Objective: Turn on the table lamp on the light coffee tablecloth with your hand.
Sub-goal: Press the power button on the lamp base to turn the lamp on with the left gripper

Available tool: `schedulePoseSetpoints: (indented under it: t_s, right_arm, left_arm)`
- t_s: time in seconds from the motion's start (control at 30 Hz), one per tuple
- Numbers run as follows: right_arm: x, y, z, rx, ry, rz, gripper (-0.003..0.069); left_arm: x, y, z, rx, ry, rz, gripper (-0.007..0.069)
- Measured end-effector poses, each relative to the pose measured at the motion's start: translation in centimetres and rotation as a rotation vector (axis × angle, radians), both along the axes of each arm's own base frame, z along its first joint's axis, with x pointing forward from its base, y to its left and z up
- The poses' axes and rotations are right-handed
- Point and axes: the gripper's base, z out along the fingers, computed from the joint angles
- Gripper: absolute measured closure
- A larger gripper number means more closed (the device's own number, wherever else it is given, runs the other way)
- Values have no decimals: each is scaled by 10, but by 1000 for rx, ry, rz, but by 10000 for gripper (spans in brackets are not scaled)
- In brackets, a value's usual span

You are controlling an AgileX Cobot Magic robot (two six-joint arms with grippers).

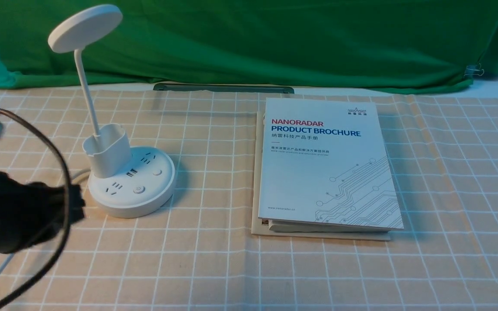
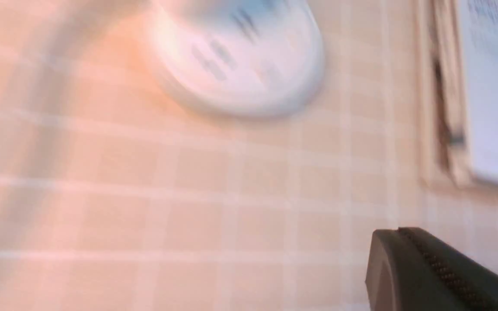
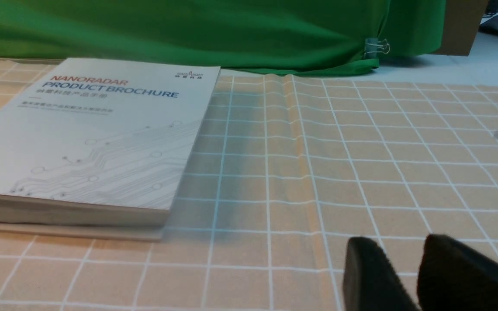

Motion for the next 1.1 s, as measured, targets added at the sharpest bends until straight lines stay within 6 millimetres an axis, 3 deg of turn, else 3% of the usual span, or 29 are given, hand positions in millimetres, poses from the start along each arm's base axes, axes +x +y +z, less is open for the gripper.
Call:
schedulePoseSetpoints:
  t_s: [0.2, 0.37, 0.43, 0.5, 0.67, 0.87, 1.1]
  right_arm:
    - [0, 0, 0, 0, 0, 0, 419]
    - [0, 0, 0, 0, 0, 0, 419]
    - [0, 0, 0, 0, 0, 0, 419]
    - [0, 0, 0, 0, 0, 0, 419]
    - [0, 0, 0, 0, 0, 0, 419]
    - [0, 0, 0, 0, 0, 0, 419]
    - [0, 0, 0, 0, 0, 0, 419]
  left_arm:
    - [29, -42, -29, -74, 133, -255, 629]
    - [60, -81, -38, 105, 166, -323, 629]
    - [73, -88, -39, 179, 168, -319, 629]
    - [82, -92, -39, 199, 167, -299, 629]
    - [129, -94, -36, 271, 109, -239, 629]
    - [175, -87, -39, 324, 87, -177, 629]
    - [197, -76, -61, 383, 123, -130, 629]
